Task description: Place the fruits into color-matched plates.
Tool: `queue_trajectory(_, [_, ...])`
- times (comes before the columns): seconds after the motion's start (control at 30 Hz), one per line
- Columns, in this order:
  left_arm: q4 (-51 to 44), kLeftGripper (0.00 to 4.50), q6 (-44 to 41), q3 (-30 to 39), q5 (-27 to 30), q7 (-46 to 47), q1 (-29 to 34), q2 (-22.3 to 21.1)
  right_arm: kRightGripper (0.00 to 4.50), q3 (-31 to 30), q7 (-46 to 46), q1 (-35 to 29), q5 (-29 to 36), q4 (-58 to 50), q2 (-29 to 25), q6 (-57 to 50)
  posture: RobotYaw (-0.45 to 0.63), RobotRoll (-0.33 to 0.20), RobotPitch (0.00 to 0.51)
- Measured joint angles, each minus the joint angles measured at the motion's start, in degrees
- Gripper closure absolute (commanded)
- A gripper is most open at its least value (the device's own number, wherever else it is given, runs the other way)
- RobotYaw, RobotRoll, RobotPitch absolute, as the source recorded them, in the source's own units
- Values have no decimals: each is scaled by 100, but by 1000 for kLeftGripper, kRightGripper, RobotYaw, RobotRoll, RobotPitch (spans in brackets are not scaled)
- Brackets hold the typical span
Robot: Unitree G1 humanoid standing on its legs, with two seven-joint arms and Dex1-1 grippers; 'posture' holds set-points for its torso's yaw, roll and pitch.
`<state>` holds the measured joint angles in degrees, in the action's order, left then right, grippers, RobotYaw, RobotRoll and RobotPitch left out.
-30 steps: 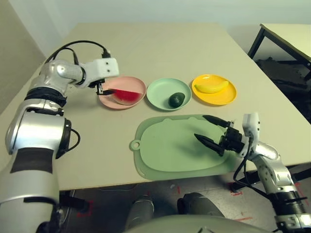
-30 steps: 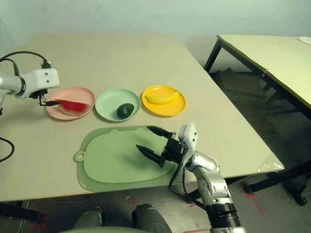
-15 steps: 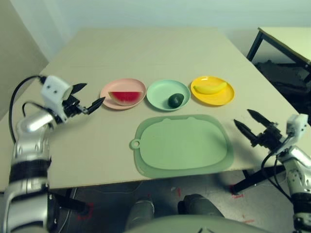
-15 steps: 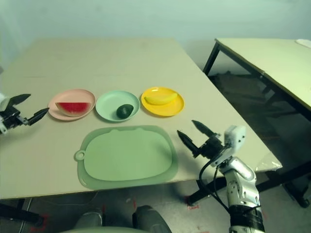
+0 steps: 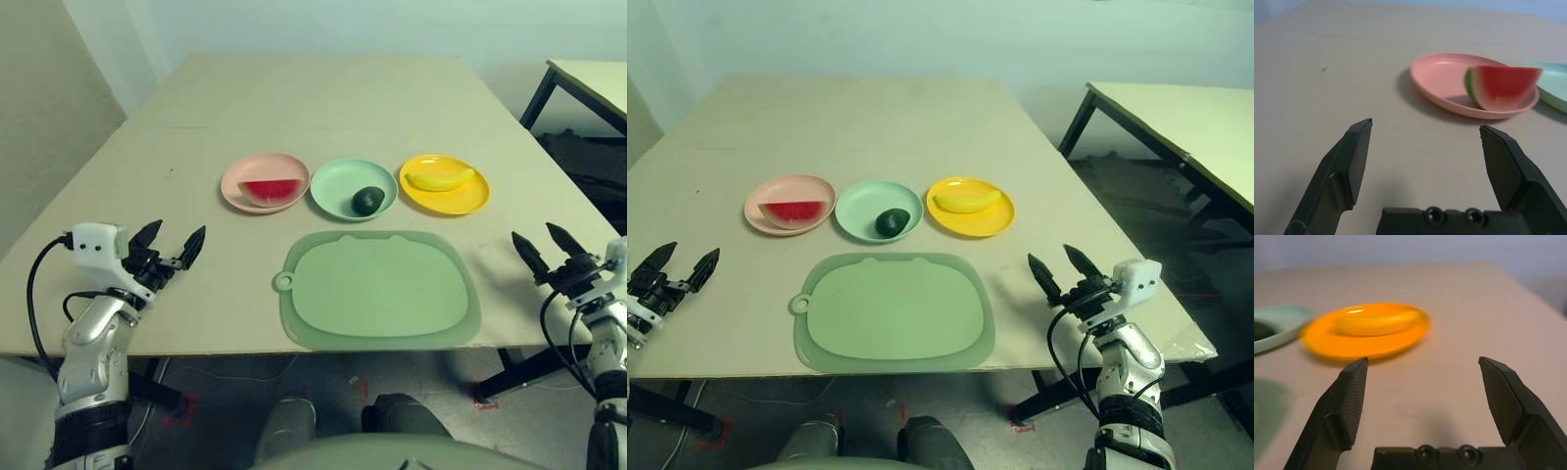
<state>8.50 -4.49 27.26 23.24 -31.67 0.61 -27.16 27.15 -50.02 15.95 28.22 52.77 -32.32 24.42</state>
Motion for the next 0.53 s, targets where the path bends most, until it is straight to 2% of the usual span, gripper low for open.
queue_trajectory(0.2, [138, 45, -11, -2, -98, 109, -22, -194, 0, 173, 247, 264, -115, 755, -303, 218, 104, 0, 51])
queue_trajectory(0.53, [135, 45, -11, -9, -179, 232, 74, -323, 0, 153, 172, 374, -251, 1065, -212, 351, 118, 0, 41])
